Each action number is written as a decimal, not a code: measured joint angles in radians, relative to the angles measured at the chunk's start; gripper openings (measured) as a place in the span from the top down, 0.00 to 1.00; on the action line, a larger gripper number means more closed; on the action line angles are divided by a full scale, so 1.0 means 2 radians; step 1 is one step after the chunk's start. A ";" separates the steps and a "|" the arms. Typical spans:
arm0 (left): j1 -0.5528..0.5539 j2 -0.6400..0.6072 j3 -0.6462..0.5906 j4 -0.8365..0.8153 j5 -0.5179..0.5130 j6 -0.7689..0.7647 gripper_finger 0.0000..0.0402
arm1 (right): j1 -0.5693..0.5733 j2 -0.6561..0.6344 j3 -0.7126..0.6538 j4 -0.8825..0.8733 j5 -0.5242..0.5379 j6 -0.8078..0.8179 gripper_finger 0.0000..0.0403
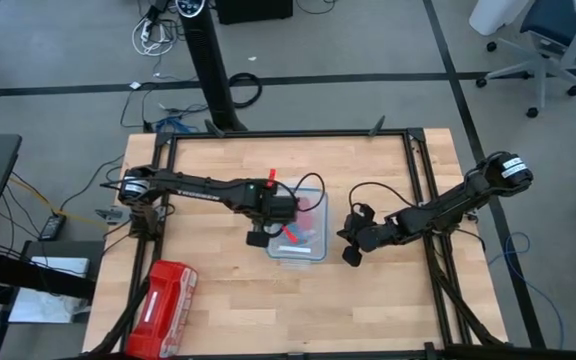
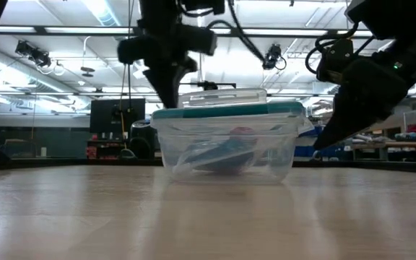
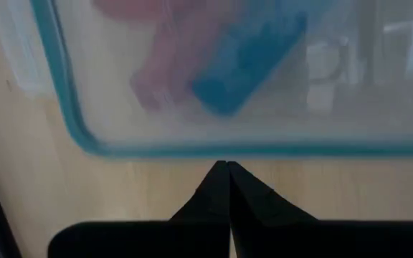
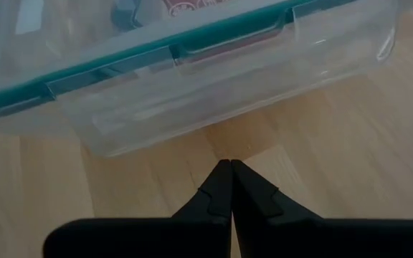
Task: Roll bandage
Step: Close the transparent container
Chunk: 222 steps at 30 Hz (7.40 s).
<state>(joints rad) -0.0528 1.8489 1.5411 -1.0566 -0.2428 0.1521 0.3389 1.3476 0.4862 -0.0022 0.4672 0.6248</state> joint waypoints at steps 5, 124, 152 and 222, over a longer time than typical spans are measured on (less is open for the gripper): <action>0.007 -0.001 -0.026 -0.017 0.000 -0.018 1.00 | 0.000 -0.013 0.000 -0.014 0.000 -0.002 1.00; 0.020 0.028 -0.130 0.242 0.068 0.050 1.00 | -0.100 -0.002 0.013 0.001 -0.175 -0.101 1.00; 0.019 0.028 -0.071 0.161 0.004 0.053 1.00 | -0.100 -0.053 0.018 -0.055 -0.188 -0.061 1.00; 0.007 0.129 0.037 0.263 0.110 0.051 1.00 | -0.026 -0.132 0.017 -0.224 -0.171 0.058 1.00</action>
<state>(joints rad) -0.0395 2.1070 1.6148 -0.5297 -0.0223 0.2539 0.2878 1.0827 0.5203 -0.4497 0.1255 0.7409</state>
